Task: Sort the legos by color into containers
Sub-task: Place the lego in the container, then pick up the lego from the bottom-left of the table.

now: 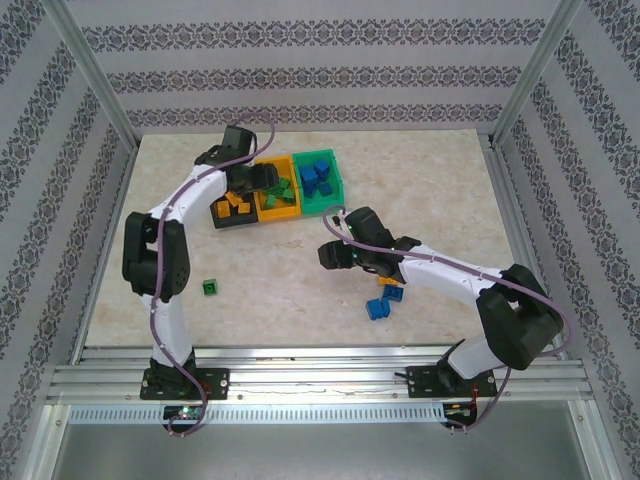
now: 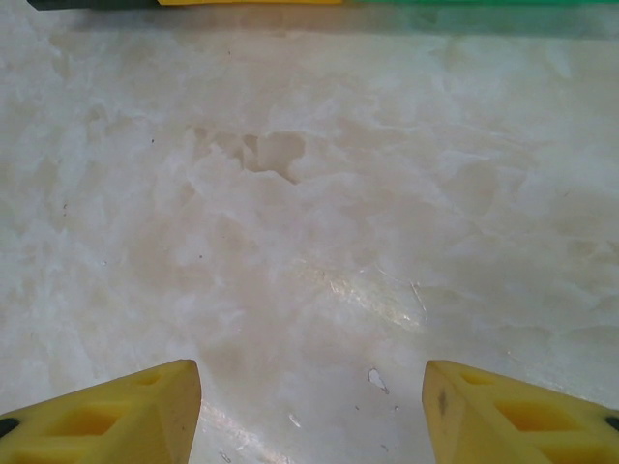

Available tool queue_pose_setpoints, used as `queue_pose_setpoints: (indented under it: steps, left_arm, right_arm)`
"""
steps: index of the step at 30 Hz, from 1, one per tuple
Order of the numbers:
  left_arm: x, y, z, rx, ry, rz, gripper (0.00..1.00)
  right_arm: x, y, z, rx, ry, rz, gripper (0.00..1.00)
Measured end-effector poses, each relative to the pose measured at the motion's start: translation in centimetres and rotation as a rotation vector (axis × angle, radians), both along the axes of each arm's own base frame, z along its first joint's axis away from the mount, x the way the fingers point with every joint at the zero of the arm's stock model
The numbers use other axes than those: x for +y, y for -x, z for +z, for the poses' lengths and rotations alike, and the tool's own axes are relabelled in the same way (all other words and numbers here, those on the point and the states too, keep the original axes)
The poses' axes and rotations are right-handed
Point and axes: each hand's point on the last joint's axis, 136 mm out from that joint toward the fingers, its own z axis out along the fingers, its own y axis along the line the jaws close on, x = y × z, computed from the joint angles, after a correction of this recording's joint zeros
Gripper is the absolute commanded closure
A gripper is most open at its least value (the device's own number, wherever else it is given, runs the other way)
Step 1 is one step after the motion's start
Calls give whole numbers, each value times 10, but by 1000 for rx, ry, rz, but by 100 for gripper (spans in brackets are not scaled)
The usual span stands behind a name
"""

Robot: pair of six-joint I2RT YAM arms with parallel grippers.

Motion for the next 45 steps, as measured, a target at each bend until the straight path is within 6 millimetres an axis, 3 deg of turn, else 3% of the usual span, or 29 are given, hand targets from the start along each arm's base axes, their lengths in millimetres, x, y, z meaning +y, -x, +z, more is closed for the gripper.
queue_pose_setpoints:
  steps: [8,17,25,30,35,39,43,45]
  left_arm:
    - [43,97,4,94,-151,43,29]
    - [79,203,-48,341,-249,125,28]
    - [95,259,-93,520,-243,202,29]
    - [99,258,-108,554,-249,218,33]
    - [103,248,-124,576,-224,228,45]
    - [95,241,-124,561,-190,190,64]
    - [88,228,-116,513,-150,166,66]
    - [83,218,-103,467,-124,158,66]
  right_arm:
    - [2,-3,-5,-2,-3,24,36]
    - [-12,-11,-14,29,-41,11,36]
    - [-14,-1,-25,70,-69,35,36]
    - [-11,-1,-22,63,-86,46,36]
    - [-11,-1,-22,62,-86,46,36]
    - [-12,0,-25,68,-82,45,36]
    - [-13,1,-27,70,-77,43,35]
    - [-13,1,-27,70,-77,42,36]
